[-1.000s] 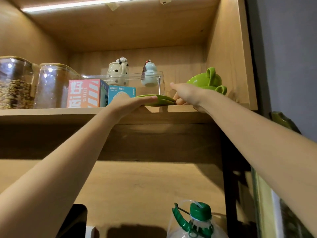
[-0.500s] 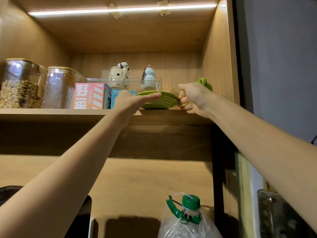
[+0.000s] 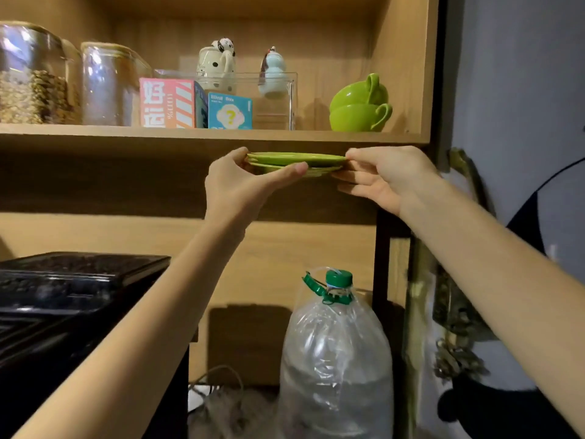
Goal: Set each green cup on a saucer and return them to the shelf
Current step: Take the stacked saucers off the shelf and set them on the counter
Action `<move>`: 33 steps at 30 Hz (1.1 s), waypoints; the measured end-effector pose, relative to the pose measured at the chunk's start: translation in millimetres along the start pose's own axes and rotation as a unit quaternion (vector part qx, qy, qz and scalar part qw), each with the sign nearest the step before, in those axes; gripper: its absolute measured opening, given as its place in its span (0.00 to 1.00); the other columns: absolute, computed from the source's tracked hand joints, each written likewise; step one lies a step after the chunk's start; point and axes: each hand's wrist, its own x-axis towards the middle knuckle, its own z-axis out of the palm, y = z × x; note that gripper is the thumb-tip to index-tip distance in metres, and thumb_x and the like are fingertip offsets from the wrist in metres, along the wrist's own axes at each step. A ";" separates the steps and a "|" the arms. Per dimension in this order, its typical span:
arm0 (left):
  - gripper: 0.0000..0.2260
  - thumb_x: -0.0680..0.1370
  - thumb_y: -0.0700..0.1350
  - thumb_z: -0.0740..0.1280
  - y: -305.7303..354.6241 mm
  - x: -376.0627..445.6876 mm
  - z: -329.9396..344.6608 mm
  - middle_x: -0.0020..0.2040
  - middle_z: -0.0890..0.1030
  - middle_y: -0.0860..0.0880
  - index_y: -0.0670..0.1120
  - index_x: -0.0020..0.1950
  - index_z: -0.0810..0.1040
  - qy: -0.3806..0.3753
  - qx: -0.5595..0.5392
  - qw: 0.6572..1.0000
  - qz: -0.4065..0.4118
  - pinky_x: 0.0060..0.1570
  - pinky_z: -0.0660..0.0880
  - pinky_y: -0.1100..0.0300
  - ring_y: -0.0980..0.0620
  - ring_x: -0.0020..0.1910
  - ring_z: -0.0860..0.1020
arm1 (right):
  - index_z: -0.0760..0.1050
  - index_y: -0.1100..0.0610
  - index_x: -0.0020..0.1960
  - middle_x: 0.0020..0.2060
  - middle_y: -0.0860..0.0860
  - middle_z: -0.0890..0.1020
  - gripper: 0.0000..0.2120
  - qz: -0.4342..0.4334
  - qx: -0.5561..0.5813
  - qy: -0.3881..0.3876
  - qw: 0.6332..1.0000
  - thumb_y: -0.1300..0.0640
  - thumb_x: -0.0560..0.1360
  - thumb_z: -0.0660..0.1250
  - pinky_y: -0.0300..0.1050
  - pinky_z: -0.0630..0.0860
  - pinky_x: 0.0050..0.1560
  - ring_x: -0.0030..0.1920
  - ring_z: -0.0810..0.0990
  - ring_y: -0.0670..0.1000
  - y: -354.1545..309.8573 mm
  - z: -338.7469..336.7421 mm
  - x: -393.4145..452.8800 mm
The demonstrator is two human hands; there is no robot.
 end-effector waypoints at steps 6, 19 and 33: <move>0.18 0.62 0.39 0.77 -42.9 -94.0 -0.3 0.38 0.81 0.61 0.53 0.45 0.75 -0.013 -0.078 0.996 -0.030 0.40 0.73 0.76 0.69 0.39 0.79 | 0.73 0.68 0.57 0.41 0.60 0.81 0.12 0.104 0.095 0.002 0.990 0.69 0.74 0.63 0.40 0.81 0.27 0.36 0.83 0.53 66.2 -23.1 -54.8; 0.48 0.55 0.35 0.79 -152.1 -310.1 -53.1 0.65 0.74 0.49 0.45 0.71 0.62 -0.100 -0.046 0.963 -0.244 0.56 0.71 0.74 0.69 0.56 0.75 | 0.77 0.63 0.41 0.25 0.53 0.85 0.05 0.380 0.067 0.027 0.922 0.67 0.74 0.64 0.39 0.81 0.28 0.26 0.84 0.48 248.8 -73.4 -207.8; 0.51 0.50 0.55 0.78 -227.6 -439.8 -86.8 0.52 0.74 0.65 0.52 0.70 0.62 -0.180 0.088 0.904 -0.378 0.47 0.69 0.81 0.76 0.49 0.74 | 0.75 0.70 0.59 0.53 0.67 0.81 0.15 0.476 -0.027 0.048 0.878 0.68 0.72 0.66 0.43 0.80 0.44 0.35 0.79 0.50 383.2 -85.2 -295.3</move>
